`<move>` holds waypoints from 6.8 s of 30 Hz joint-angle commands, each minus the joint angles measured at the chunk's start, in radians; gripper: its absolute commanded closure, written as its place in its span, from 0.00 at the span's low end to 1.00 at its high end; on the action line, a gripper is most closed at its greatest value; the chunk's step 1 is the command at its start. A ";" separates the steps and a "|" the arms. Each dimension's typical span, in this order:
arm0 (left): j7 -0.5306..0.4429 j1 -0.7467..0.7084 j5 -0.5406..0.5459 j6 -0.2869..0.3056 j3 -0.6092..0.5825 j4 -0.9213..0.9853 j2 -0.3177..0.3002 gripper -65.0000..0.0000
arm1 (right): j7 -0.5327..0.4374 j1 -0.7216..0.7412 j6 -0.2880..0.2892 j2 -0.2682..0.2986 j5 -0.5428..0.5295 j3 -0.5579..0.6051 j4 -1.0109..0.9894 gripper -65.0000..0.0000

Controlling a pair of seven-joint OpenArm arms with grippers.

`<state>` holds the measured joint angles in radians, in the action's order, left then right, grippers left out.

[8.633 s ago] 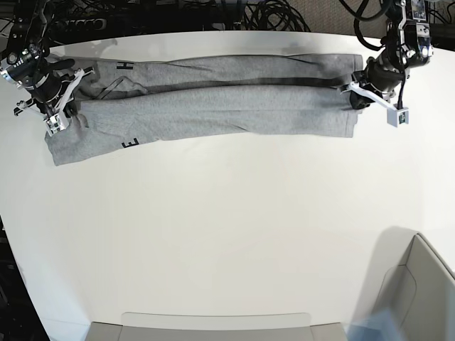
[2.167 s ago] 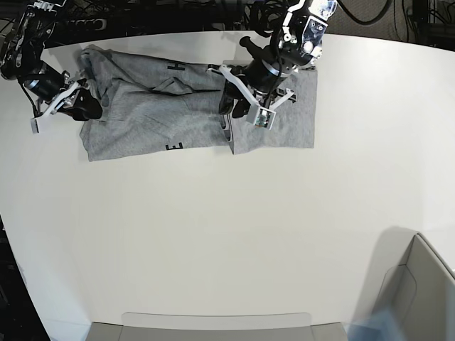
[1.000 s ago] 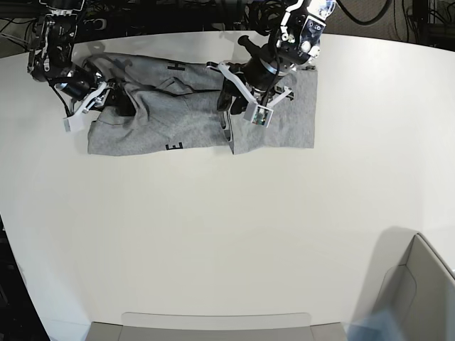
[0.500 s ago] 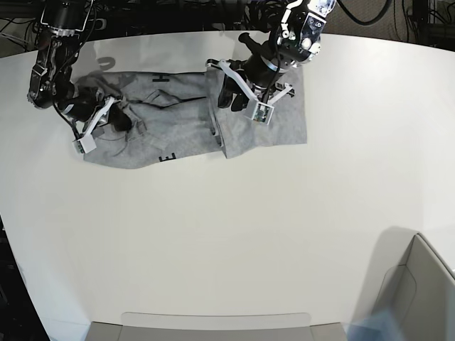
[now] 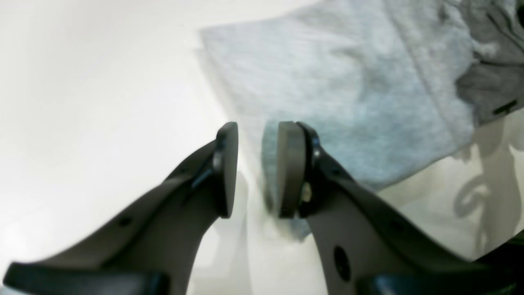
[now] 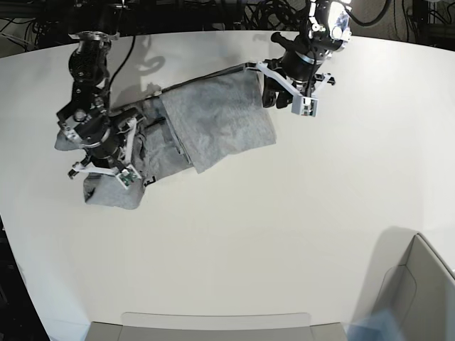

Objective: Fold the T-shirt properly
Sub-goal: 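Lift the strip end with the right gripper and fold it over the middle, then press the folded bundle flat with the right gripper and release, then grasp the bundle's edges with both grippers, then slide the bundle away from the right gripper with the left gripper and flatten it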

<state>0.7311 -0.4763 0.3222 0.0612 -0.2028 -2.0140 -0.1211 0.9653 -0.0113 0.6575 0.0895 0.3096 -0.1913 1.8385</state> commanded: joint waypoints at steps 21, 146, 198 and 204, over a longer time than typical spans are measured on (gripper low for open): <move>-0.020 -0.062 0.008 0.006 0.286 -0.021 -0.001 0.76 | -0.018 -0.105 -0.006 -0.165 0.731 0.651 -0.001 1.00; 0.060 0.027 0.010 -0.067 0.326 -0.024 0.018 0.80 | 0.111 0.092 -0.066 0.074 -0.494 0.226 0.120 0.79; 0.041 0.403 -0.010 -0.071 0.116 0.144 -0.237 1.00 | 0.149 0.070 -0.068 0.201 -0.494 0.585 -0.004 1.00; 0.041 0.276 -0.008 -0.065 0.001 0.045 -0.205 1.00 | 0.148 0.110 -0.069 0.192 -0.494 0.298 -0.069 1.00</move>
<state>0.8036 -0.2169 0.3111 -0.0101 -0.2005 -1.9404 -0.3294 1.1267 0.0811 0.5907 0.2787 -0.1761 0.1066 1.7538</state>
